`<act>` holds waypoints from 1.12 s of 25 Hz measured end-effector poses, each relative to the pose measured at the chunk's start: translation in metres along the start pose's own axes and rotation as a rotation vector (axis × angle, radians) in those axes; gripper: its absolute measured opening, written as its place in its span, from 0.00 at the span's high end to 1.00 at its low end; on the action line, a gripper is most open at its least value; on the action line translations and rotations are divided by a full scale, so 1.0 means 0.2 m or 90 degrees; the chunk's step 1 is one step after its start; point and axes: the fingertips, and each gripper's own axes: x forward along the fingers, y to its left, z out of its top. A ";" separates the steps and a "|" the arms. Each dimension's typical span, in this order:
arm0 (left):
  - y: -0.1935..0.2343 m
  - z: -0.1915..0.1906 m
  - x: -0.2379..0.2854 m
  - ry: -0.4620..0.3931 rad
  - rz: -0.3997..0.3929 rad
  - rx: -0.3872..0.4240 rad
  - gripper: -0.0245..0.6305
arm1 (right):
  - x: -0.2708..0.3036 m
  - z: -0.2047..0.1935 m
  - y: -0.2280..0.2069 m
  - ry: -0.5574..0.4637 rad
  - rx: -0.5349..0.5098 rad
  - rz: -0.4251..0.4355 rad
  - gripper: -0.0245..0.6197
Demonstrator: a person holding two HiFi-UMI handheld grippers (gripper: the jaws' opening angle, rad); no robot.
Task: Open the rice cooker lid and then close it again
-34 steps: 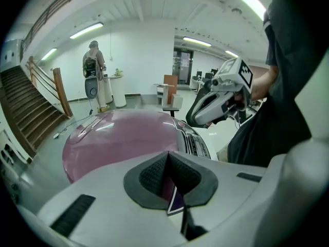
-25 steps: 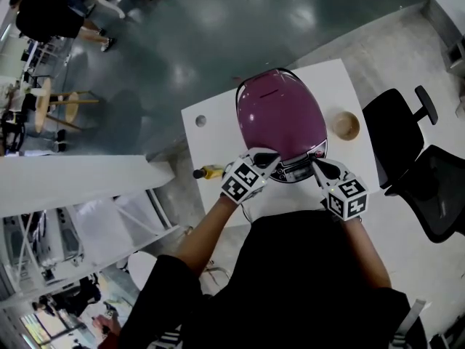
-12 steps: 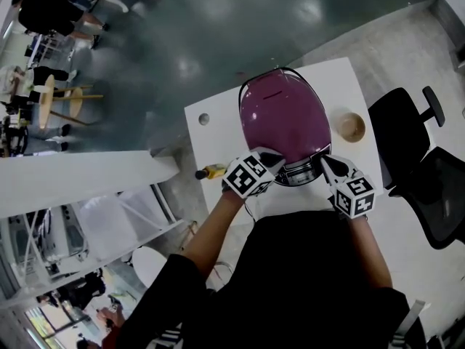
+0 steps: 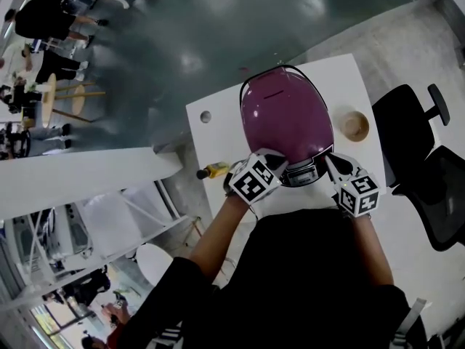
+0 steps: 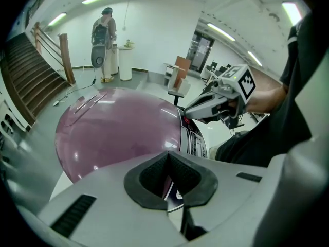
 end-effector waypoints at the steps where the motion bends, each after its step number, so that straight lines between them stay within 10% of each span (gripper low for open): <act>1: 0.00 0.00 0.00 -0.001 0.001 0.002 0.96 | 0.00 0.00 0.00 -0.001 0.000 0.000 0.96; 28: -0.09 0.01 -0.16 -0.227 -0.022 -0.090 0.96 | -0.29 -0.09 0.26 -0.042 -0.051 -0.035 0.96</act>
